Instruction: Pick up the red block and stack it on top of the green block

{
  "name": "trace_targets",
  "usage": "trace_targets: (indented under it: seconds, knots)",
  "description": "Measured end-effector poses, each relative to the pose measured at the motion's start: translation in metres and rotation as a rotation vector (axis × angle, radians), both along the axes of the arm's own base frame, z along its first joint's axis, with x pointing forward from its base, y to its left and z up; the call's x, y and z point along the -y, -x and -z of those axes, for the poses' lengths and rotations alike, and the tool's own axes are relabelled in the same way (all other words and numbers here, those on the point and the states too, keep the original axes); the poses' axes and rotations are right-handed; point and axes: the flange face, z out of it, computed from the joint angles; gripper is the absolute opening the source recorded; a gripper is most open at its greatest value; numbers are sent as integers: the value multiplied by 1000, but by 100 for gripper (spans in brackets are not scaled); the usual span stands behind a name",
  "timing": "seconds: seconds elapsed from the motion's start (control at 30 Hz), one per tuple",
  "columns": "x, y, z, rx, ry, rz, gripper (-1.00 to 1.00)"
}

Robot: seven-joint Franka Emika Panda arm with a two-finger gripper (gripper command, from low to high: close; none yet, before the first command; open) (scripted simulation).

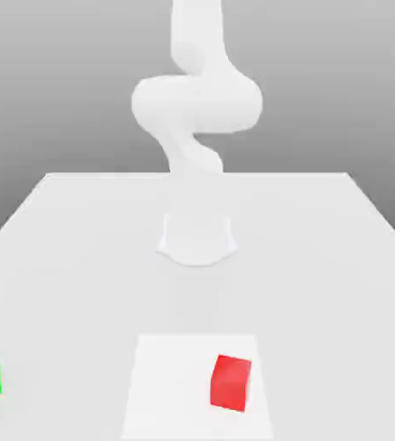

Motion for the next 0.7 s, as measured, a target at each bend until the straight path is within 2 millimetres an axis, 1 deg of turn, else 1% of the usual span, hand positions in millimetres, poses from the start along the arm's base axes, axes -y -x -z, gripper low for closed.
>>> trace_targets:
  seconds: [0.07, 0.17, 0.23, 0.33, 0.4, 0.5, 0.6, 0.7]
  knots:
    - [-4, -26, 40, -68, -18, 16, 0]
    - [-11, -55, 100, -165, -39, 40, 0]
    - [-15, -69, 142, -229, -51, 57, 0]
    - [-22, -82, 205, -325, -65, 85, 0]
    - [-26, -87, 247, -389, -73, 105, 0]
    - [-32, -86, 310, -484, -80, 136, 0]
    - [-39, -76, 371, -579, -82, 167, 0]
    - [-43, -58, 429, -673, -80, 202, 0]
